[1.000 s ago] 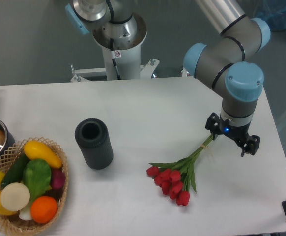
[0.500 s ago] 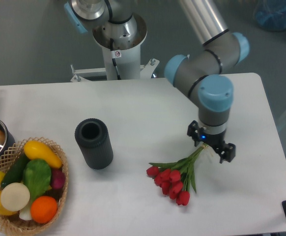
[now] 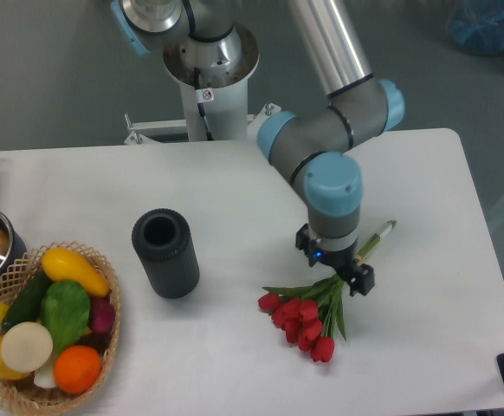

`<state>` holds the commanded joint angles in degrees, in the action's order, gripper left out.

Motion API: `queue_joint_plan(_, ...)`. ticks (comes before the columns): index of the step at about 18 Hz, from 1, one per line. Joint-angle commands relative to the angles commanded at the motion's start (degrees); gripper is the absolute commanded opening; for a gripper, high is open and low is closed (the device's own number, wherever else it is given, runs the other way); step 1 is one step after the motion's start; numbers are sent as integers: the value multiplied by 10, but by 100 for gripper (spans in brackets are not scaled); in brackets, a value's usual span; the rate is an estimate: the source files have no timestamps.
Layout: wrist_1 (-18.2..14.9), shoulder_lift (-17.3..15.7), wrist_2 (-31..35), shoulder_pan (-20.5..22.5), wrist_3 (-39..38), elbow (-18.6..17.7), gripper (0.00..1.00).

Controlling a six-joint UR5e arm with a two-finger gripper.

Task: Pick up the flowers from the table
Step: 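Move the open gripper over the red tulip stems and lower it, then close the gripper around the tulip stems just below the blooms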

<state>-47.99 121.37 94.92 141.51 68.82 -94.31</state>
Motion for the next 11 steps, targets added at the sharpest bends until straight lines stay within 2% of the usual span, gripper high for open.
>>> queue_joint_plan(3, 0, 14, 0, -6, -1, 1, 100)
queue_joint_plan(11, 3, 25, 1, -7, -7, 18, 100)
